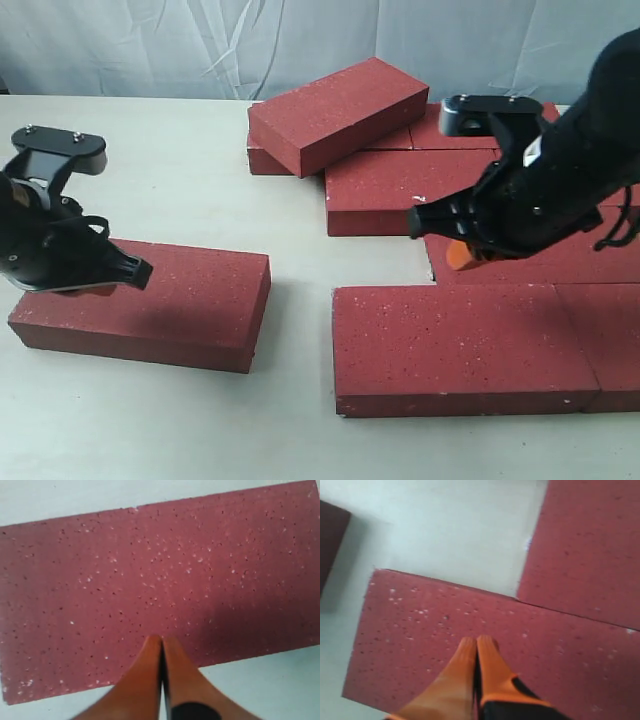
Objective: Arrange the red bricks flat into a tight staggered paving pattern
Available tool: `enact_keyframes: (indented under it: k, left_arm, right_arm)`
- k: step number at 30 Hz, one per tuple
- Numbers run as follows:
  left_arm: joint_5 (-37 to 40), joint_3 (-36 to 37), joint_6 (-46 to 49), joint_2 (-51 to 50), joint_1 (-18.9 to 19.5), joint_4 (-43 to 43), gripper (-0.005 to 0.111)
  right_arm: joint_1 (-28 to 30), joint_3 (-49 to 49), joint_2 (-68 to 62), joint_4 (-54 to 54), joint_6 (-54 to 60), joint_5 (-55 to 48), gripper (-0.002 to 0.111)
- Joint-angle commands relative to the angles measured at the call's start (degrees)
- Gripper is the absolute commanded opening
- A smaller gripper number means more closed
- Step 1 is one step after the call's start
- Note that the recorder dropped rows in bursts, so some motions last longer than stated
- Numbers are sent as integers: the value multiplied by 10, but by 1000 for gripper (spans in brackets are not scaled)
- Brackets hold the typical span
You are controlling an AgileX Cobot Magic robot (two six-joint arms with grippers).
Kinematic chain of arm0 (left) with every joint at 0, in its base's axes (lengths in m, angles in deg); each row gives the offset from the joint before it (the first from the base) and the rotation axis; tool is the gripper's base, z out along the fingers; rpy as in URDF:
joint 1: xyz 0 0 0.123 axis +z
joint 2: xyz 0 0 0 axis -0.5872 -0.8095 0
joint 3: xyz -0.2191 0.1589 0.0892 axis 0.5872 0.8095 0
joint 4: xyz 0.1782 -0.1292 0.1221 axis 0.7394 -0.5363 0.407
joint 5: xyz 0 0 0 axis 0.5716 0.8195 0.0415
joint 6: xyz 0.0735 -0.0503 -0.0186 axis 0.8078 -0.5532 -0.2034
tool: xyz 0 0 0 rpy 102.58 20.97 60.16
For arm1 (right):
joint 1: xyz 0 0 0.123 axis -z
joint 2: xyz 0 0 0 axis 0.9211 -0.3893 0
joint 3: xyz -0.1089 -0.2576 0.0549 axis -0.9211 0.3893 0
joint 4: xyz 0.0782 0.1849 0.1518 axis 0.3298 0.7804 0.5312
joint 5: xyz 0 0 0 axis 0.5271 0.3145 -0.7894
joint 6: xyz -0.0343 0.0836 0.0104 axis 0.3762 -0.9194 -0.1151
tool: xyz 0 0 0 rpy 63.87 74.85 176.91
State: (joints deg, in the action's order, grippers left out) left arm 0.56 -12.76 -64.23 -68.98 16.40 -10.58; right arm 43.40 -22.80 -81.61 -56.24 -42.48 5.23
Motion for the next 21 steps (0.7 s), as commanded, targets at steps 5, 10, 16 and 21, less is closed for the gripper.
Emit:
enact_keyframes:
  k: [5, 10, 16, 21]
  left_arm:
    - [24, -36, 30, -60, 2, -24, 0]
    - [39, -46, 91, -75, 55, -105, 0]
    - [46, -46, 183, -75, 128, -204, 0]
    - [37, -46, 186, -75, 132, -191, 0]
  right_arm:
    - [83, 32, 66, -29, 0, 21, -1]
    - [90, 32, 67, -32, 0, 21, -1]
    - [90, 32, 67, -30, 0, 21, -1]
    - [90, 32, 67, -30, 0, 20, -1]
